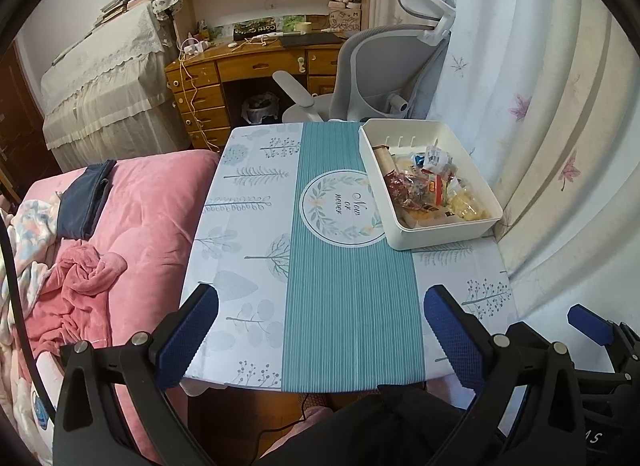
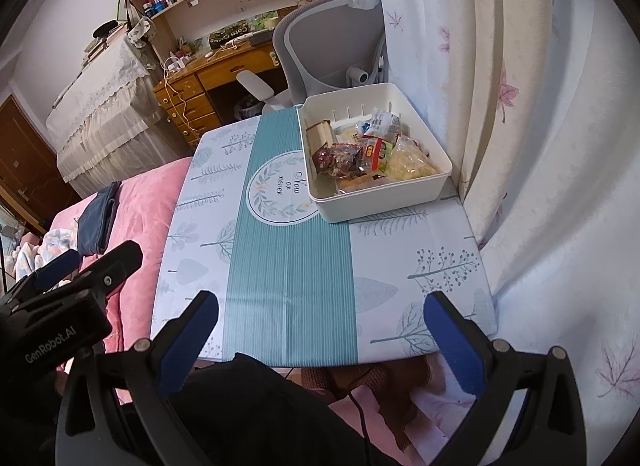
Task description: Organize snacks
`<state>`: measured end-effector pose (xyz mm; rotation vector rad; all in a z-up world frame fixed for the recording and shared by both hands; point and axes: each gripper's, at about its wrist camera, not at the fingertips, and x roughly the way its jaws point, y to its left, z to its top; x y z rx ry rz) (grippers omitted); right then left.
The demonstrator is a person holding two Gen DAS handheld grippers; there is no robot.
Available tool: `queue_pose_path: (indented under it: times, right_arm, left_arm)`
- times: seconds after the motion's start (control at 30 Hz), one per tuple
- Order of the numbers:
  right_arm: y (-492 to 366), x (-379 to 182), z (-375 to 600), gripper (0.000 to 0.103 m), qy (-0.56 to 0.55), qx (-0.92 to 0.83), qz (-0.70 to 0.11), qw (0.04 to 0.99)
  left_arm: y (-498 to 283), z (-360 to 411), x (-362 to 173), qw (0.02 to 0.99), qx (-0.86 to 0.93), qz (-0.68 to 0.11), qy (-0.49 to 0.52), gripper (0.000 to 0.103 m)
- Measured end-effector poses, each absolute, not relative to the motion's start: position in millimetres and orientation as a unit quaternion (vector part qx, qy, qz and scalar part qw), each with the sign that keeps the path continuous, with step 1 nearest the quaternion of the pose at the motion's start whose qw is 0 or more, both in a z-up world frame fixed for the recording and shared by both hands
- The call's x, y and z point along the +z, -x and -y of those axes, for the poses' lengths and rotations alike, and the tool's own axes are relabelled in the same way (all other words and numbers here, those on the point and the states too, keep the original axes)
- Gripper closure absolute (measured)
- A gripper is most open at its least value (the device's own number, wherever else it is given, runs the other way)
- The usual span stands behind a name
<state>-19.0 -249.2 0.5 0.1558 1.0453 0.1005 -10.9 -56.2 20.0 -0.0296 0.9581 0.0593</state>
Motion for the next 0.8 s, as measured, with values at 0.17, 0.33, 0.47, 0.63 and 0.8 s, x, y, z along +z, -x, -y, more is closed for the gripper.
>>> queue_pose_path:
  times: [0.17, 0.33, 0.47, 0.63, 0.8]
  right_arm:
    - [13.7, -1.3, 251.3, 0.0, -0.073, 0.052, -0.501, 0.861]
    - [12.8, -1.7, 251.0, 0.0, -0.075, 0.053, -0.501, 0.861]
    - [9.2, -1.8, 249.9, 0.0, -0.074, 0.057, -0.502, 0.86]
    - [4.5, -2.7, 247.3, 0.0, -0.075, 0.063, -0.504, 0.858]
    - [-1.9, -4.8, 247.3, 0.0, -0.077, 0.067, -0.506, 0.856]
  left_arm:
    - [7.8, 57.1, 18.0, 0.885, 0.033, -0.464, 0.013, 0.001]
    - [4.4, 56.3, 17.6, 0.885, 0.038, -0.465, 0.009, 0.001]
    - [0.3, 55.5, 16.7, 0.883, 0.042, -0.467, 0.009, 0.001]
    - [-3.6, 54.7, 16.9, 0.883, 0.048, -0.468, 0.007, 0.001]
    - [-7.2, 52.3, 16.3, 0.882, 0.053, -0.469, 0.005, 0.001]
